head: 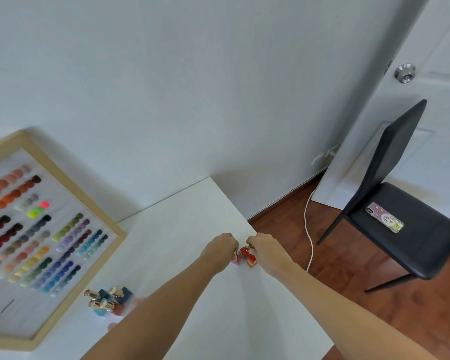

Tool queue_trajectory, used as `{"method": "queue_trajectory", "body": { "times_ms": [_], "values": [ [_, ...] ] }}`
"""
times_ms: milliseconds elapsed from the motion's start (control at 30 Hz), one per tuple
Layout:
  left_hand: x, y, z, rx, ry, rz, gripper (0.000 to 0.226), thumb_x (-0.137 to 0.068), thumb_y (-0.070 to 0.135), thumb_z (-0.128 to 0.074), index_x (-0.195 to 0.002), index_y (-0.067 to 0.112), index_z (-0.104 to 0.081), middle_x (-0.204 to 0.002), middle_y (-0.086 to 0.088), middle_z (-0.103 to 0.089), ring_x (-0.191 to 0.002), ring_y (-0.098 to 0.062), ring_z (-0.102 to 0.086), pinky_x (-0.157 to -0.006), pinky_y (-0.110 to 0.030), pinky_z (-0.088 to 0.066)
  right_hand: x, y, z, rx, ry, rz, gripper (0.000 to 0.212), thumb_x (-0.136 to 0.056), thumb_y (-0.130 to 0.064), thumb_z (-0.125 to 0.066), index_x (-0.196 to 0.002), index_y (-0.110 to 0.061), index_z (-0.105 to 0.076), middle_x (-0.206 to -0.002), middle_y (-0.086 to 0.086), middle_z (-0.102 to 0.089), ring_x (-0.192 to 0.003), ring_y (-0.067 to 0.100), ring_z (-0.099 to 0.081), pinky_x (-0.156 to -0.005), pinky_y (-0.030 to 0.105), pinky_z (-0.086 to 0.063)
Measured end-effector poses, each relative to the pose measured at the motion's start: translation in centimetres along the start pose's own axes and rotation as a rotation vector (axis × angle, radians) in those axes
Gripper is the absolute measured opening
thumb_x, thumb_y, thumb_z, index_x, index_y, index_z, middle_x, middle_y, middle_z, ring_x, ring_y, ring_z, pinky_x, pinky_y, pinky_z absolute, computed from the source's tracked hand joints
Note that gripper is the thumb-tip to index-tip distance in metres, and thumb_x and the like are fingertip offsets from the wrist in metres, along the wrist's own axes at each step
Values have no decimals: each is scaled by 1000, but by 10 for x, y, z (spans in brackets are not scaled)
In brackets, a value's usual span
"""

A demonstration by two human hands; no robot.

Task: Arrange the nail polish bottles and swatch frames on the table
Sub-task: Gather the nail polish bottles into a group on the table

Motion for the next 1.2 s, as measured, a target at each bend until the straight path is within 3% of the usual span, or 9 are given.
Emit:
{"method": "queue_trajectory", "body": {
  "times_ms": [233,433,567,733,867,1000,1200],
  "values": [
    [1,0,-4,24,44,-7,22,-82,16,-69,-101,5,-70,-114,-11,-60,-96,-29,-62,-86,-38,-53,6,-1,1,-125,30,-15,38,-95,-13,-50,-133,-14,-46,-116,12,-62,-104,27,-61,-90,39,-53],
    [12,1,4,80,48,2,46,-80,22,-74,-122,12,-61,-128,-8,-52,-107,-30,-59,-94,-39,-51,9,-1,-2,-161,75,-22,49,-94,-16,-54,-139,-18,-36,-118,12,-61,-103,25,-62,-90,36,-54],
    [34,-10,16,120,77,-14,61,-81,25,-74,-135,14,-49,-139,-7,-44,-117,-30,-54,-99,-41,-47,19,-1,-2,-95,261,11,51,-90,-24,-61,-137,-18,-40,-125,6,-50,-96,25,-65,-75,31,-56],
    [88,-64,33,132,165,21,57,-88,30,-66,-139,19,-44,-145,-1,-39,-122,-23,-52,-100,-38,-46,28,-15,-2,-103,446,188,39,-85,-12,-65,-122,-14,-52,-113,7,-49,-73,23,-63,-57,25,-52],
    [146,-129,42,124,263,139,46,-93,30,-58,-137,21,-47,-144,2,-42,-125,-19,-50,-102,-35,-45,27,-51,-15,-171,374,281,35,-85,-11,-65,-117,-20,-54,-111,3,-51,-70,17,-61,-59,27,-52],
    [202,-197,40,143,340,344,40,-92,15,-55,-131,22,-50,-142,1,-44,-127,-17,-48,-107,-31,-41,16,-101,-36,-160,247,435,25,-92,-19,-57,-116,-20,-54,-110,0,-52,-74,9,-61,-68,27,-55],
    [239,-241,23,187,224,373,42,-86,24,-67,-126,29,-55,-144,2,-39,-130,-17,-42,-109,-30,-37,-5,-179,-64,-207,62,511,22,-92,-22,-56,-113,-22,-53,-110,-3,-51,-77,17,-60,-75,31,-53]
  ]
}}
Point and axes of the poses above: each hand's wrist, its own x-axis away from the middle knuckle, its own z-axis out of the back of the hand, y = z × x, the point moved 1 cm from there along -x, towards the middle knuckle
